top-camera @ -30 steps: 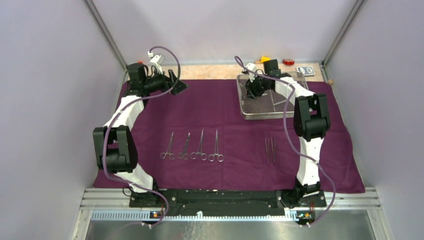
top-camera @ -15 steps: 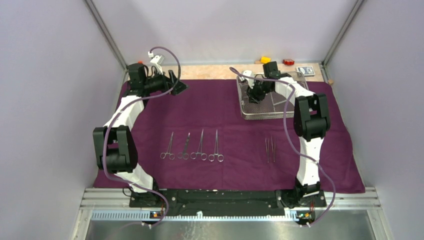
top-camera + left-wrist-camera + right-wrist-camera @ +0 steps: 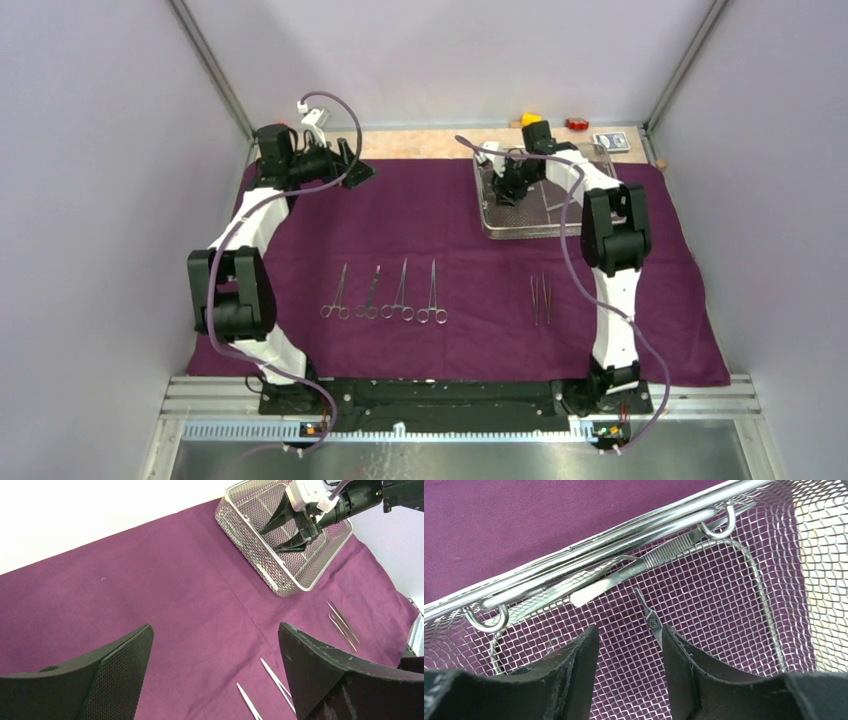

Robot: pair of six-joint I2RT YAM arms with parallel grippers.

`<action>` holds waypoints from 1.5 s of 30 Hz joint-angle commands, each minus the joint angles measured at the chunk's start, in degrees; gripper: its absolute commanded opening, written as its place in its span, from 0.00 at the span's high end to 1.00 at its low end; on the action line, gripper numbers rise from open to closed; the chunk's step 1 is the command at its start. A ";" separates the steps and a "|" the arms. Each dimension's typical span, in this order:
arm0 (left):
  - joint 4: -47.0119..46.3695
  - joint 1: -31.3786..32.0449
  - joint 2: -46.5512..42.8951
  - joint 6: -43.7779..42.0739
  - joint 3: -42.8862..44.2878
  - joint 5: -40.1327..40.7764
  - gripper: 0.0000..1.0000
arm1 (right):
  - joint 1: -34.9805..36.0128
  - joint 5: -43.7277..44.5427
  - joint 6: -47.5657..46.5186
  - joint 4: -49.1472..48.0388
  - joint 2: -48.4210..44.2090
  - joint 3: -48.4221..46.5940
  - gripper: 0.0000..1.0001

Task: Open and lay out the surgical kit
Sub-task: Adjust the medical item in the container, then pick up the medical item from the container.

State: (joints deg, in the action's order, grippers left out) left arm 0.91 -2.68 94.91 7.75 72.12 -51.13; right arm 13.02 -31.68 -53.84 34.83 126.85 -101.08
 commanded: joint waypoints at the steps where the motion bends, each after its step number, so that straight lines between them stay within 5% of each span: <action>1: -1.17 -0.03 0.71 -0.62 2.49 -0.37 0.01 | 0.77 -1.99 -2.49 1.93 1.57 -4.41 0.51; 25: -1.17 -0.01 2.58 -0.74 2.97 -0.85 0.01 | 1.90 -0.31 -2.58 4.22 8.31 -11.69 0.62; 40: -1.17 -0.08 2.40 -1.02 3.07 -1.24 0.01 | 1.84 2.29 0.57 2.31 7.96 -12.55 1.00; 45: 1.02 -0.04 2.64 -1.68 3.83 -1.07 0.01 | 1.50 2.36 3.27 1.19 6.40 -13.27 1.00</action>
State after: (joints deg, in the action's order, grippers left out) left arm 1.78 -2.68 97.67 7.35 73.14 -51.40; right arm 14.63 -30.65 -52.38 39.05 133.82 -110.83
